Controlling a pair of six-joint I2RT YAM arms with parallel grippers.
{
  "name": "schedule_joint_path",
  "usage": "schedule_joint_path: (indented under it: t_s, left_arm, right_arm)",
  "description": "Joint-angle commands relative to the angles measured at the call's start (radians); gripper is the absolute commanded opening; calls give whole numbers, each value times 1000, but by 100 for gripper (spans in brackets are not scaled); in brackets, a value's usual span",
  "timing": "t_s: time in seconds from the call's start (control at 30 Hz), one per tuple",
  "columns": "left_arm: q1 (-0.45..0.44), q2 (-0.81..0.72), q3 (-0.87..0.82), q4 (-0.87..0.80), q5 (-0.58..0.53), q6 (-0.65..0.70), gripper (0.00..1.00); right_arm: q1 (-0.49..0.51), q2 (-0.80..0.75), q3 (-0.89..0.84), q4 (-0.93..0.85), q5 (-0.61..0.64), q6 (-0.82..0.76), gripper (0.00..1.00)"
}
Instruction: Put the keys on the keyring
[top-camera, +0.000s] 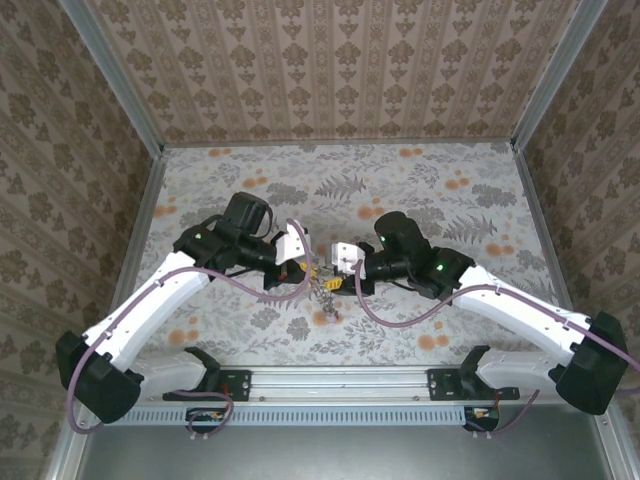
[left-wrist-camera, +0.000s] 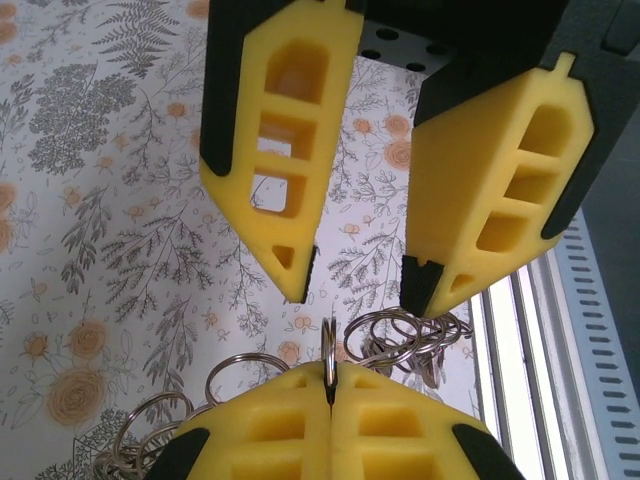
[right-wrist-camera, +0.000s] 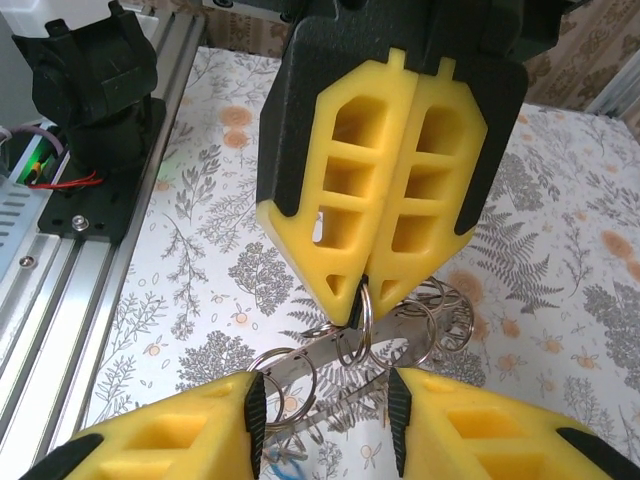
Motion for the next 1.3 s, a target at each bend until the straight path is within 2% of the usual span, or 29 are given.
schedule_joint_path:
  t_s: [0.0,0.37,0.53,0.6,0.63,0.7,0.77,1.0,1.07,1.27]
  left_arm:
    - [-7,6,41,-16,53,29,0]
    - [-35,38,55,-4,62,27,0]
    - [-39,42,62,-10,59,32,0]
    - [-38,37,56,-1,61,26,0]
    - [-38,34,51,4,59,24,0]
    - [-36,24,41,8,58,25,9]
    - [-36,7,25,15,58,23,18]
    - [-2,-77,-82,117,45,-55,22]
    - [6,-91,-94,136,34,-73,26]
    - [37,-121,-96,129,34,-77,28]
  right_arm:
    - [5,16,24,6,-41,27,37]
    - [13,41,29,51,-47,77,27]
    - [14,46,26,52,-46,83,16]
    - [14,49,23,56,-42,94,5]
    - [13,49,20,64,-41,105,3]
    - [8,38,-9,135,-31,165,0]
    - [-6,19,-56,249,-27,250,0]
    - [-41,-34,-194,600,-71,463,0]
    - [-45,-35,-213,649,-78,490,0]
    - [-47,-41,-236,666,-83,477,0]
